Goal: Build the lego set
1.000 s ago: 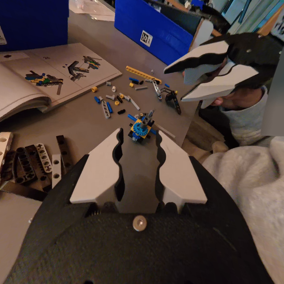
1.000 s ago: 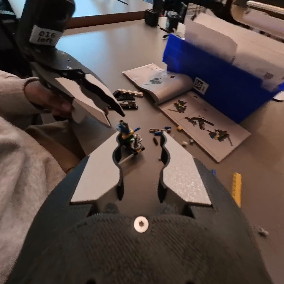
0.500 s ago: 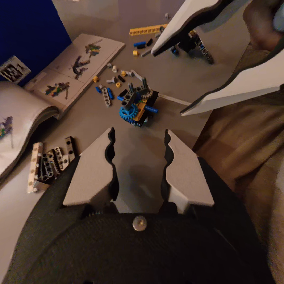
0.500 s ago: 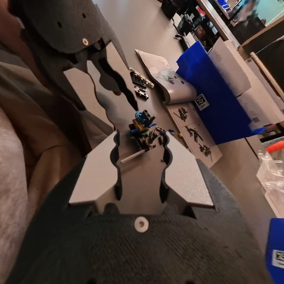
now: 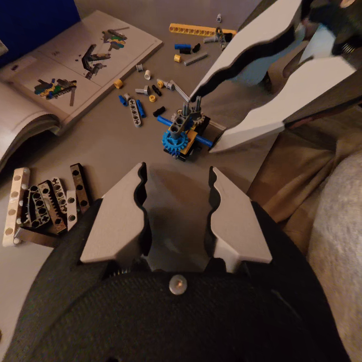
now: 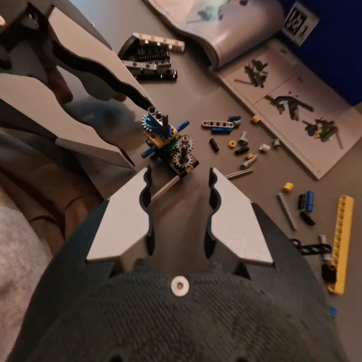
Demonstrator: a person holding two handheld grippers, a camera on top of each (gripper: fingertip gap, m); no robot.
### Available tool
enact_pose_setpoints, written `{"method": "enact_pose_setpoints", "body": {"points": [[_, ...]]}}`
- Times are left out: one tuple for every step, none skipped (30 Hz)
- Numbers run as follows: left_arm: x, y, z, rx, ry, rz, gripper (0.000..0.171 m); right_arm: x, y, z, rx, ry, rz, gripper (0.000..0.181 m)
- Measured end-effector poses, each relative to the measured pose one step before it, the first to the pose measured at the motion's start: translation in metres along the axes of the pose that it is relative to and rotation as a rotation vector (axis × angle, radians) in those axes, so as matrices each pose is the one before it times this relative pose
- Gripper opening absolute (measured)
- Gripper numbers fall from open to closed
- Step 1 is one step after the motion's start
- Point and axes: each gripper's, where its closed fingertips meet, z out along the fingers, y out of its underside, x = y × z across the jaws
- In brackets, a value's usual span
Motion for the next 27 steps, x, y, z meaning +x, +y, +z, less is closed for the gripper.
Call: {"method": "enact_pose_setpoints", "body": {"points": [[0.00035, -0.00047, -0.00028, 0.00306, 0.0048, -0.0036, 0.063, -0.00175, 0.00193, 0.00243, -0.0171, -0.0103, 0.0040, 0.060], [0.00006, -0.00031, -0.00028, 0.00333, -0.0009, 0.0021, 0.062, -0.00203, -0.00015, 0.00160, -0.0043, -0.0087, 0.0026, 0.061], [0.00022, -0.00036, -0.00035, 0.00355, -0.0034, 0.0071, 0.062, -0.00232, -0.00160, 0.00096, 0.0039, -0.0078, -0.0011, 0.061], [0.00050, -0.00013, -0.00020, 0.00277, -0.0057, 0.0110, 0.062, -0.00163, -0.00185, 0.00078, 0.0039, -0.0030, -0.0054, 0.061], [0.00043, 0.00000, -0.00008, 0.00136, -0.0073, 0.0137, 0.062, -0.00023, -0.00145, 0.00090, -0.0011, 0.0048, -0.0087, 0.060], [0.00053, 0.00023, 0.00001, 0.00033, -0.0078, 0.0156, 0.062, 0.00045, -0.00078, 0.00103, -0.0045, 0.0070, -0.0118, 0.059], [0.00047, 0.00024, 0.00009, 0.00029, -0.0086, 0.0161, 0.061, 0.00034, -0.00041, 0.00125, -0.0053, 0.0054, -0.0124, 0.058], [0.00069, 0.00011, -0.00004, 0.00064, -0.0076, 0.0157, 0.061, 0.00019, 0.00039, 0.00155, -0.0063, 0.0027, -0.0089, 0.058], [0.00061, 0.00009, -0.00002, 0.00051, -0.0056, 0.0138, 0.061, -0.00024, 0.00117, 0.00169, -0.0082, -0.0019, -0.0036, 0.055], [0.00049, 0.00012, -0.00007, 0.00064, -0.0037, 0.0099, 0.061, -0.00063, 0.00145, 0.00171, -0.0064, -0.0044, -0.0006, 0.053], [0.00016, -0.00047, -0.00027, 0.00407, -0.0019, 0.0036, 0.060, -0.00076, -0.00006, 0.00074, 0.0053, -0.0068, 0.0026, 0.047], [0.00010, 0.00002, -0.00015, 0.00106, 0.0011, 0.0000, 0.060, -0.00123, -0.00006, 0.00031, 0.0053, -0.0108, 0.0026, 0.041], [0.00004, -0.00014, -0.00015, 0.00051, 0.0026, -0.0032, 0.060, -0.00157, -0.00012, 0.00024, 0.0051, -0.0131, 0.0044, 0.035], [0.00014, -0.00010, 0.00000, 0.00056, 0.0051, -0.0053, 0.060, -0.00046, -0.00027, 0.00006, 0.0060, -0.0071, 0.0042, 0.032], [-0.00006, -0.00026, -0.00020, 0.00146, 0.0060, -0.0075, 0.060, 0.00003, -0.00013, 0.00002, 0.0045, -0.0037, 0.0037, 0.032], [0.00005, -0.00044, -0.00035, 0.00314, 0.0073, -0.0093, 0.060, -0.00034, 0.00005, -0.00005, 0.0031, -0.0075, 0.0043, 0.032], [-0.00015, -0.00060, -0.00049, 0.00460, 0.0074, -0.0110, 0.061, -0.00051, 0.00017, -0.00011, 0.0024, -0.0101, 0.0073, 0.032], [-0.00007, -0.00073, -0.00066, 0.00554, 0.0086, -0.0113, 0.061, -0.00046, 0.00009, -0.00010, 0.0032, -0.0110, 0.0092, 0.032], [0.00001, -0.00064, -0.00080, 0.00654, 0.0088, -0.0108, 0.061, -0.00064, 0.00018, -0.00014, 0.0039, -0.0127, 0.0090, 0.032], [-0.00022, -0.00060, -0.00110, 0.00657, 0.0080, -0.0099, 0.061, -0.00080, 0.00022, -0.00034, 0.0034, -0.0138, 0.0093, 0.031], [-0.00009, -0.00033, -0.00132, 0.00616, 0.0078, -0.0076, 0.062, -0.00090, 0.00014, -0.00090, 0.0034, -0.0130, 0.0088, 0.031], [0.00003, -0.00029, -0.00169, 0.00807, 0.0096, -0.0051, 0.063, -0.00103, -0.00011, -0.00153, 0.0033, -0.0121, 0.0057, 0.031], [0.00067, -0.00101, -0.00227, 0.01282, 0.0138, -0.0054, 0.064, -0.00121, -0.00050, -0.00260, 0.0016, -0.0118, 0.0018, 0.031], [0.00153, -0.00181, -0.00282, 0.01877, 0.0206, -0.0072, 0.064, -0.00173, -0.00070, -0.00359, 0.0002, -0.0125, -0.0022, 0.031], [0.00279, -0.00241, -0.00311, 0.02263, 0.0291, -0.0079, 0.064, -0.00261, -0.00178, -0.00438, 0.0011, -0.0158, -0.0063, 0.031], [0.00278, -0.00259, -0.00301, 0.02196, 0.0298, -0.0091, 0.064, -0.00392, -0.00243, -0.00514, 0.0011, -0.0234, -0.0082, 0.031], [0.00392, -0.00252, -0.00299, 0.02148, 0.0373, -0.0097, 0.064, -0.00523, -0.00317, -0.00580, 0.0010, -0.0307, -0.0062, 0.031]]}}
